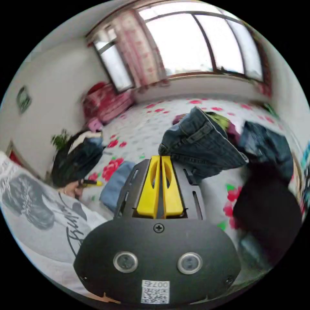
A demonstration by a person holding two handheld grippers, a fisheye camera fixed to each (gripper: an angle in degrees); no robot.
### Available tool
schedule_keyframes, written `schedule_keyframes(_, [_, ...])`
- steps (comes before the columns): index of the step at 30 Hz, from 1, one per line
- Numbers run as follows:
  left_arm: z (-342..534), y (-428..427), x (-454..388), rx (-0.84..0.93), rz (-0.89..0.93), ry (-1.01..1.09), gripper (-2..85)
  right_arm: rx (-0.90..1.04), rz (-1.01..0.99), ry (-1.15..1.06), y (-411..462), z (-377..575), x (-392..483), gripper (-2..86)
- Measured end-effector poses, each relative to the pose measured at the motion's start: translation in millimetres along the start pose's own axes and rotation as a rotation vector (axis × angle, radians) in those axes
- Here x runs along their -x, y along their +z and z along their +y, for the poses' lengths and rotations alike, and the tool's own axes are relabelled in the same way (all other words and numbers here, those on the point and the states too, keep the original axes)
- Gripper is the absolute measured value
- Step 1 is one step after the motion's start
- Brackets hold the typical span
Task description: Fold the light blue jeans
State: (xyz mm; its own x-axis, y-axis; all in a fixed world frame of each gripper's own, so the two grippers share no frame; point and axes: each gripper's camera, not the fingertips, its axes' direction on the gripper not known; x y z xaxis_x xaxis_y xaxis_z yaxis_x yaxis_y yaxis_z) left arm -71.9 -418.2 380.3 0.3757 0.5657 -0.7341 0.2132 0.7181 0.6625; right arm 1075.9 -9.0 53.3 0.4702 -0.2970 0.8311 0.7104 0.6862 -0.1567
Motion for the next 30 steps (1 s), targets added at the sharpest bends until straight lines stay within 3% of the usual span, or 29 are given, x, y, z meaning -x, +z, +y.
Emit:
schedule_keyframes(2, [7, -15, 11, -0.054, 0.038, -0.024, 7.5, 0.095, -0.074, -0.284, 30, -3, 74, -0.1])
schedule_keyframes(4, [14, -30, 20, -0.091, 0.042, -0.035, 7.5, 0.18, -0.179, -0.414, 60, 10, 117, -0.1])
schedule_keyframes(10, [19, -42, 34, -0.111, 0.076, -0.045, 8.9, 0.717, -0.551, -0.409, 190, 73, 160, 1.8])
schedule_keyframes(15, [16, -44, 34, -0.1, 0.089, -0.02, 11.3, 0.534, -0.46, -0.239, 156, 47, 102, 6.5])
schedule_keyframes(19, [-5, -19, 29, -0.021, 0.119, 0.015, 14.1, 0.393, -0.314, 0.227, 137, 44, -20, 10.9])
schedule_keyframes(23, [-34, 27, 21, 0.124, 0.124, 0.047, 15.0, 0.45, -0.37, 0.531, 165, 83, -95, 11.2])
schedule_keyframes(25, [-48, 57, 18, 0.19, 0.15, 0.022, 10.7, 0.452, -0.361, 0.562, 173, 90, -101, 9.3])
schedule_keyframes(28, [-59, 70, 2, 0.235, 0.091, 0.021, 6.0, 0.506, -0.567, 0.584, 193, 89, -104, 5.0])
schedule_keyframes(30, [-65, 70, -17, 0.236, 0.098, 0.05, 5.6, 0.516, -0.549, 0.529, 192, 77, -99, 2.7])
